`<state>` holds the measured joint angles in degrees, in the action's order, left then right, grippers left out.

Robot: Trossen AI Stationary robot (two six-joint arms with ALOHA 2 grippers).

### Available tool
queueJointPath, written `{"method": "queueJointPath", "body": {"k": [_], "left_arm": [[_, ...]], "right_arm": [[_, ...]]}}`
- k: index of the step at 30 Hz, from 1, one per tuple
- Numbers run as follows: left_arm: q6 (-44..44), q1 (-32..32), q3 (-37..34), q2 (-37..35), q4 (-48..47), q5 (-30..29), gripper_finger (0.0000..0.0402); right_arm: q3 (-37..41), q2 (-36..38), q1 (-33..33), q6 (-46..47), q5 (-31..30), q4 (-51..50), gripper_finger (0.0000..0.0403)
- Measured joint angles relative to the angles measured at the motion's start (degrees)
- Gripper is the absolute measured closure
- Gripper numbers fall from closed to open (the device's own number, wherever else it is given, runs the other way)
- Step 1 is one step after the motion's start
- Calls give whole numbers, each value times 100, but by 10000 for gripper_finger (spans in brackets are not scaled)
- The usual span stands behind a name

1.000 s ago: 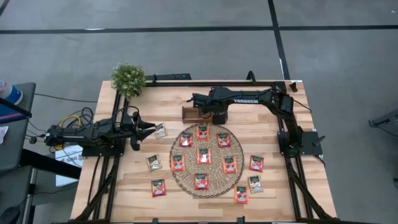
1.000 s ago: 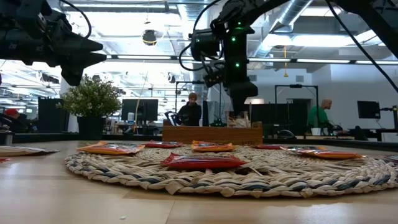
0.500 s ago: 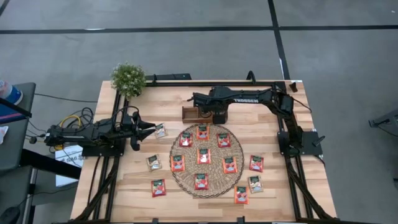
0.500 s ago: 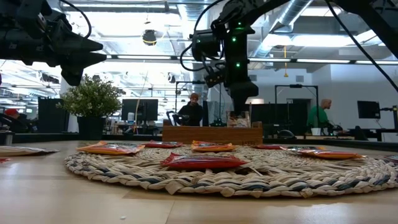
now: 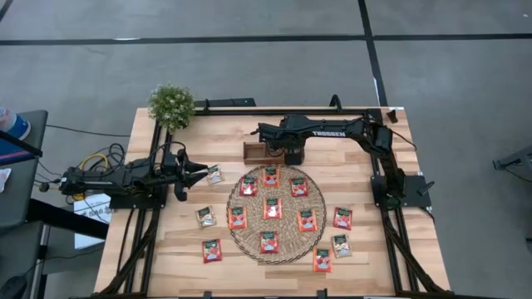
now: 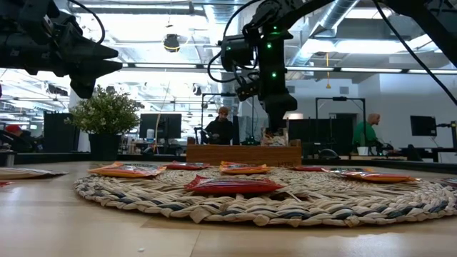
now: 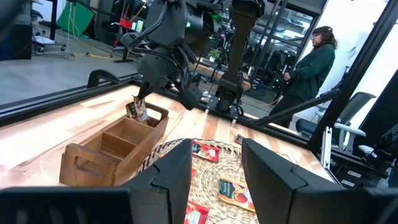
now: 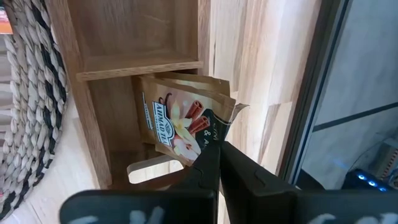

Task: Pick & Place Tea
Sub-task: Put the brown tea bag into the right section of the wooden organizer

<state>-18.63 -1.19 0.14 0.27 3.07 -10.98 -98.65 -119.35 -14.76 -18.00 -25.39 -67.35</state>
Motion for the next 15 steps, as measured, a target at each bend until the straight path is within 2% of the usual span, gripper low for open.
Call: {"method": "queueJointPath", "body": {"k": [7,15], "left_arm": [[-1,-1,0,0,0,0,269],[-9,-2,0,0,2,0,269]], "right_arm": [[0,0,0,0,19,0,395],[0,0,0,0,82,0,326]]}}
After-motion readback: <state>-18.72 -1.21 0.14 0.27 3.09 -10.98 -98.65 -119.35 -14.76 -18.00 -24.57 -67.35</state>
